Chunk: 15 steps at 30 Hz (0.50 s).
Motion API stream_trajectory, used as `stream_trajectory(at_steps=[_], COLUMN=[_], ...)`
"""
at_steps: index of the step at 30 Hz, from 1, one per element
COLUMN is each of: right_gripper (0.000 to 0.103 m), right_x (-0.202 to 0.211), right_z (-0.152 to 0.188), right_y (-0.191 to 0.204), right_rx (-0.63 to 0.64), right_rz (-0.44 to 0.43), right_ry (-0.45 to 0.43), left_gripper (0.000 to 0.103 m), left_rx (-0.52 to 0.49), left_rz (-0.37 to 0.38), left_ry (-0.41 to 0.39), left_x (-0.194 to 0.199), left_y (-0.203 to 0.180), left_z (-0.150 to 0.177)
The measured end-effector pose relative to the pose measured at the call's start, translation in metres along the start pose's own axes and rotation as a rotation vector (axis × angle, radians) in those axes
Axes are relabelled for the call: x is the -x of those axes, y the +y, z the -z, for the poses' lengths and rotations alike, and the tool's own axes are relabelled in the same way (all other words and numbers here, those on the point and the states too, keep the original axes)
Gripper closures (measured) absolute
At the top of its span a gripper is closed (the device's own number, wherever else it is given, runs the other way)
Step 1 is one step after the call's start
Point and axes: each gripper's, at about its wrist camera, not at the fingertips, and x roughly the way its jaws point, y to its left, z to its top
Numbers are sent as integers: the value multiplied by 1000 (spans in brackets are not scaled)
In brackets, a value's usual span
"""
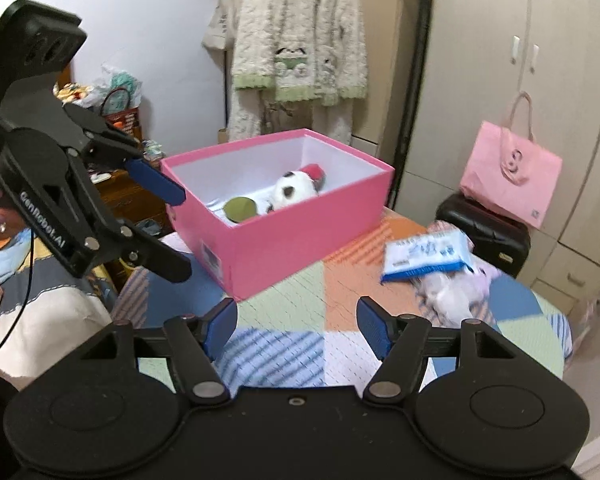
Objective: Organize soft objects
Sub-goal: 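Withdraw both tools from the box toward the blue-and-white wipes pack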
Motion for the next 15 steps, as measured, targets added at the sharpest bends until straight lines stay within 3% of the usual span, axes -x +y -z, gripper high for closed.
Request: stream_trajectory(at_steps=[6,11,15], right_gripper=[32,31,31], right_x=[-9,-19,-36], right_z=[14,22,24], right_y=[-37,-73,-97], right_rx=[-93,-180,-186], right_rz=[25,33,81], right_ry=[-18,-48,-58], left_gripper=[12,13,14], left_rx=[-55,-28,-6], left_rz=[24,29,-35], left_ry=[-71,-98,-139], left_x=[-23,-50,-72], left_y=[-22,-27,-27], left_z=[-11,-20,-26])
